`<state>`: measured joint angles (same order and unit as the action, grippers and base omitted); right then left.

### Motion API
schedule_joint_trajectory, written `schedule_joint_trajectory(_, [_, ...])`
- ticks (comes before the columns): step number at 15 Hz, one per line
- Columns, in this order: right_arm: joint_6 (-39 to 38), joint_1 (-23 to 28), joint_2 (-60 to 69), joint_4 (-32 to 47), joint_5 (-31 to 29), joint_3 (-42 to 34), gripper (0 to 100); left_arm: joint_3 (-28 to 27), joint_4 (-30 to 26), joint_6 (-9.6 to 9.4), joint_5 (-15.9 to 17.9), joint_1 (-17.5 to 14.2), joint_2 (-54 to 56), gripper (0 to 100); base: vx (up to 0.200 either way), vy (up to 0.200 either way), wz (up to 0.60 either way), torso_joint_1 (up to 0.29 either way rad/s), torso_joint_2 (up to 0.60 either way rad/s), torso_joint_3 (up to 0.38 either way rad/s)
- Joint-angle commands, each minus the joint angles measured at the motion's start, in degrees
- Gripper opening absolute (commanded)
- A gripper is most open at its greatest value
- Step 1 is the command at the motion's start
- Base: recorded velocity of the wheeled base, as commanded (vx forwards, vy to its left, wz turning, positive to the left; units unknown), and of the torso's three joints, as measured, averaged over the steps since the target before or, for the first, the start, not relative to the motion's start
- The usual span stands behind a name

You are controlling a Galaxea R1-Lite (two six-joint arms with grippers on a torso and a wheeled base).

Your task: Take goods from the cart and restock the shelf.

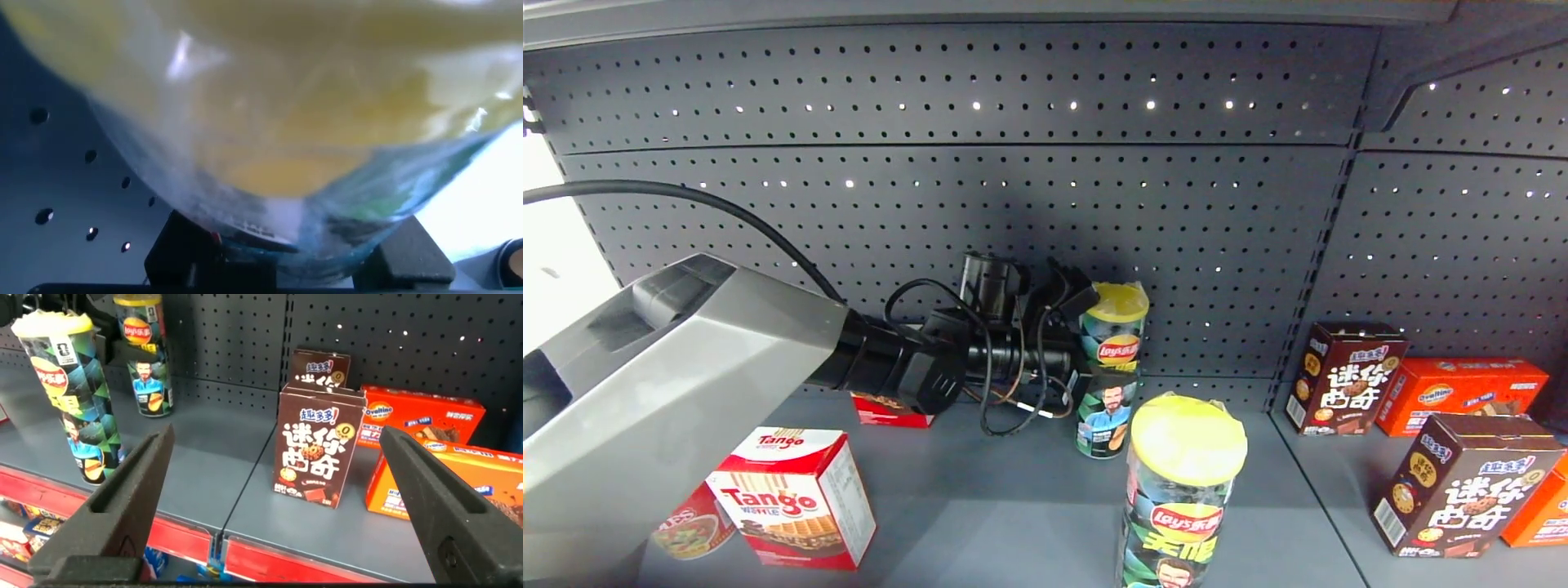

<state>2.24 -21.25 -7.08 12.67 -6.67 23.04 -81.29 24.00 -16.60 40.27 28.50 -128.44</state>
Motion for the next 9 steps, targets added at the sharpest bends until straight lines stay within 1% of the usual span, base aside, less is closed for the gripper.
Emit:
schedule_joint_trajectory(1, [0.0, 0.0, -0.3, 0.0, 0.0, 0.0, 100, -0.1, 0.0, -0.01, 0.0, -0.1, -0.7, 0, 0.0, 0.0, 0.0, 0.0, 0.0, 0.0])
schedule_joint_trajectory(3, [0.0, -0.1, -0.4, 0.0, 0.0, 0.0, 100, -0.2, 0.1, -0.27, -0.1, 0.0, -1.4, 0, 0.0, 0.0, 0.0, 0.0, 0.0, 0.0])
schedule_joint_trajectory(4, [0.0, -0.1, -0.4, 0.0, 0.0, 0.0, 100, -0.2, 0.1, -0.27, -0.1, 0.0, -1.4, 100, 0.0, 0.0, 0.0, 0.0, 0.0, 0.0])
schedule_joint_trajectory(7, [0.0, 0.0, -0.3, 0.0, 0.0, -0.1, 100, -0.5, 1.4, 0.08, -0.1, 0.2, -1.7, 100, 0.0, 0.0, 0.0, 0.0, 0.0, 0.0])
schedule_joint_trajectory(9, [0.0, 0.0, -0.2, 0.0, 0.0, -0.5, 100, 0.1, 1.5, -0.01, -0.1, 0.2, -1.5, 100, 0.0, 0.0, 0.0, 0.0, 0.0, 0.0])
